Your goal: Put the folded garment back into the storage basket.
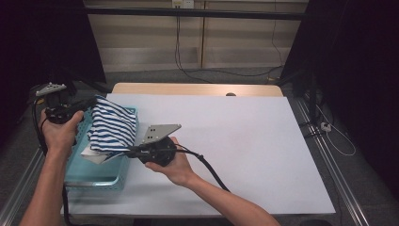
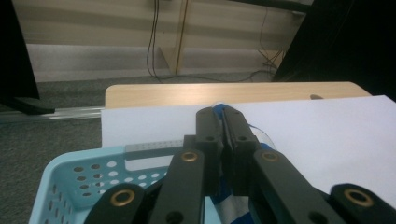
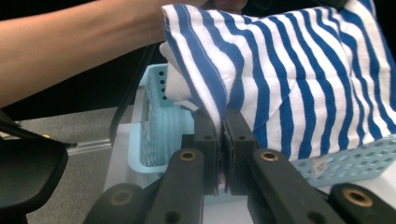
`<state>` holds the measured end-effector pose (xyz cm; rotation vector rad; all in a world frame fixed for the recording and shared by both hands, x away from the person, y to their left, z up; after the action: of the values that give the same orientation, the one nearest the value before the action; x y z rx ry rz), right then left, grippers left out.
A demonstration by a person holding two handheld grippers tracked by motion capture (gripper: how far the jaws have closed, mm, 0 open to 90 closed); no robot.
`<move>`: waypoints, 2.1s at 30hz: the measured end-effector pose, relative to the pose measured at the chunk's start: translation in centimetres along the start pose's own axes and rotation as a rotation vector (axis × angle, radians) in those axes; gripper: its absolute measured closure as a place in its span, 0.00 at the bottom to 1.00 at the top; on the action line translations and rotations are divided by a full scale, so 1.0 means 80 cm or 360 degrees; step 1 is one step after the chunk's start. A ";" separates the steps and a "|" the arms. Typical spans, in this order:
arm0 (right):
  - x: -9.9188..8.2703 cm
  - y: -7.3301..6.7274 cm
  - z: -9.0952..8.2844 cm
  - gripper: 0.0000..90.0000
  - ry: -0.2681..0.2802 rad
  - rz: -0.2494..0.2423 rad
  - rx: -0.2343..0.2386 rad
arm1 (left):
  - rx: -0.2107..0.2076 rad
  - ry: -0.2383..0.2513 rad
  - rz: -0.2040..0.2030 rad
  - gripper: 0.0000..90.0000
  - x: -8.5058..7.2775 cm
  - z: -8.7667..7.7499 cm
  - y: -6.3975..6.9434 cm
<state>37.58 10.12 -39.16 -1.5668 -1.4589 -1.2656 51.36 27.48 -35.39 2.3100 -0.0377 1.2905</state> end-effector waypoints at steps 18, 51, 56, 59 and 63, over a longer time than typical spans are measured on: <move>-0.004 -0.002 0.035 0.96 -0.0018 0.0028 0.0055 | 0.0101 -0.0057 0.0000 0.96 -0.005 -0.003 -0.036; -0.017 0.000 0.089 0.96 -0.0105 0.0021 0.0115 | 0.0235 -0.0186 -0.0089 0.96 -0.033 0.014 -0.098; -0.023 0.003 0.095 0.96 -0.0139 0.0020 0.0114 | 0.0232 -0.0197 -0.0099 0.96 -0.037 0.024 -0.101; -0.025 0.002 0.097 0.96 -0.0150 0.0020 0.0116 | 0.0239 -0.0213 -0.0088 0.96 -0.037 0.027 -0.100; -0.027 0.003 0.099 0.96 -0.0158 0.0026 0.0119 | 0.0251 -0.0218 -0.0078 0.96 -0.037 0.030 -0.102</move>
<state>39.73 16.60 -43.75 -1.6083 -1.5338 -1.1253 53.69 33.01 -42.11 2.5142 0.0772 1.1464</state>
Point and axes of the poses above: each handheld gripper's, and its own axes: z roughly forward along the jaws, x roughly out of its top, y roughly to its right, the point moved 9 cm from there along z, roughly forward along the jaws, and after that the axes turned 13 degrees about -z, right-handed, at the moved point
